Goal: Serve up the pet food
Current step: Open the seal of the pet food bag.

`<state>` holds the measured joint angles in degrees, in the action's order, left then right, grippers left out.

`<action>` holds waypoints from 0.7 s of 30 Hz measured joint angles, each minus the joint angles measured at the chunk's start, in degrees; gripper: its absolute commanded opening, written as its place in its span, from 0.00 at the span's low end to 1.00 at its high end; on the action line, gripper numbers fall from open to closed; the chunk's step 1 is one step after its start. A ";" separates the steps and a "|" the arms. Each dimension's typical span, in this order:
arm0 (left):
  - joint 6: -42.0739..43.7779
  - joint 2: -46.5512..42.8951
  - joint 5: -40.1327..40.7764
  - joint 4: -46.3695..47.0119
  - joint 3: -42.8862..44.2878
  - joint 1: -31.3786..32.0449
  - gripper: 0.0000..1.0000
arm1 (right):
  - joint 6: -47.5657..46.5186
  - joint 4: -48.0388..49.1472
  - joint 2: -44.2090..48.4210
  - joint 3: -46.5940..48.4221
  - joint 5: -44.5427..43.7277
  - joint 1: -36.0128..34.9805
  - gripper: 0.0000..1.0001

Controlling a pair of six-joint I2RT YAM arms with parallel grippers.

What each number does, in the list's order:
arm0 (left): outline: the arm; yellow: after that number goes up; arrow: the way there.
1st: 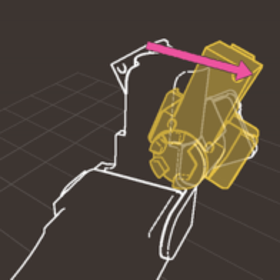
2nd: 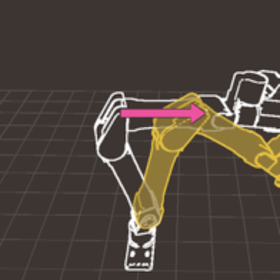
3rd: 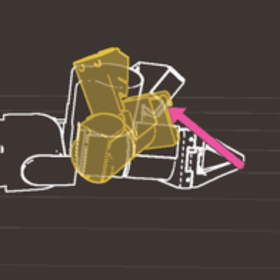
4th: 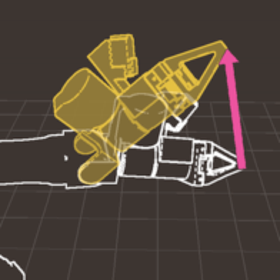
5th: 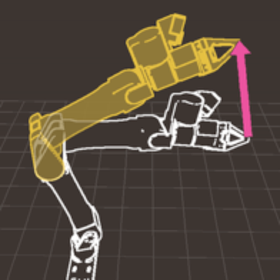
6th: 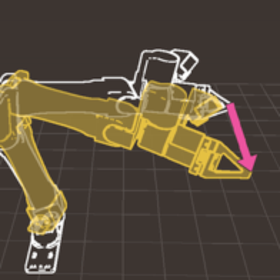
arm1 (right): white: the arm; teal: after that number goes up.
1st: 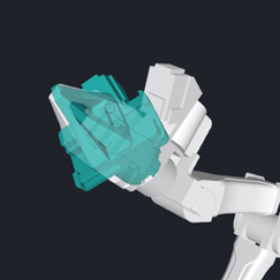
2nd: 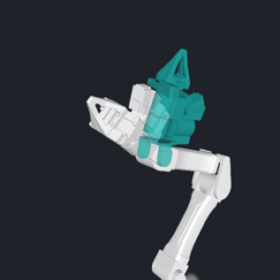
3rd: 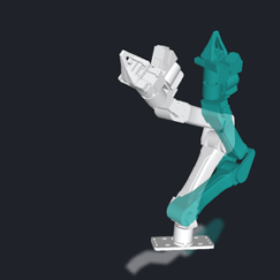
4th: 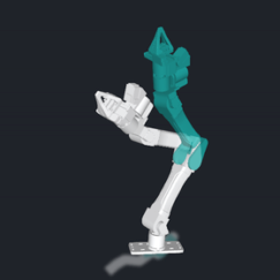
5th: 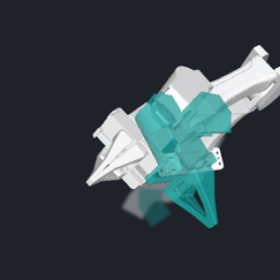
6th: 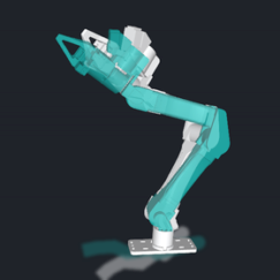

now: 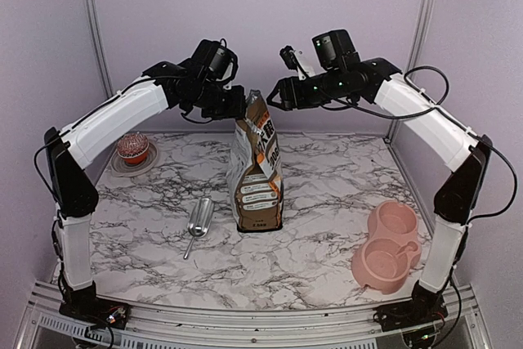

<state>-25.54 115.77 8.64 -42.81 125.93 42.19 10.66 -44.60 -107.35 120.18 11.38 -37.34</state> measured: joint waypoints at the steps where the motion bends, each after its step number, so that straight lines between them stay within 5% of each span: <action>1: -0.13 0.42 -0.13 -0.02 0.52 0.00 0.28 | -0.09 0.02 0.07 -0.17 -0.07 0.00 0.60; 5: -0.59 1.90 -0.35 -0.57 2.40 -0.04 0.24 | -0.35 0.22 0.22 -1.11 -0.13 0.02 0.60; 8: -1.09 2.97 -0.83 -0.96 3.63 -0.20 0.00 | -0.50 0.35 0.24 -1.75 -0.09 0.39 0.60; 21: -2.08 4.48 -3.56 -1.29 6.38 -0.31 0.00 | 1.42 1.38 0.24 -0.94 5.40 1.18 0.60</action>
<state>-27.62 120.25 5.08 -44.10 132.31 41.89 12.08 -43.22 -107.11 119.24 16.78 -36.16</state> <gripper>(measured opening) 0.011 0.601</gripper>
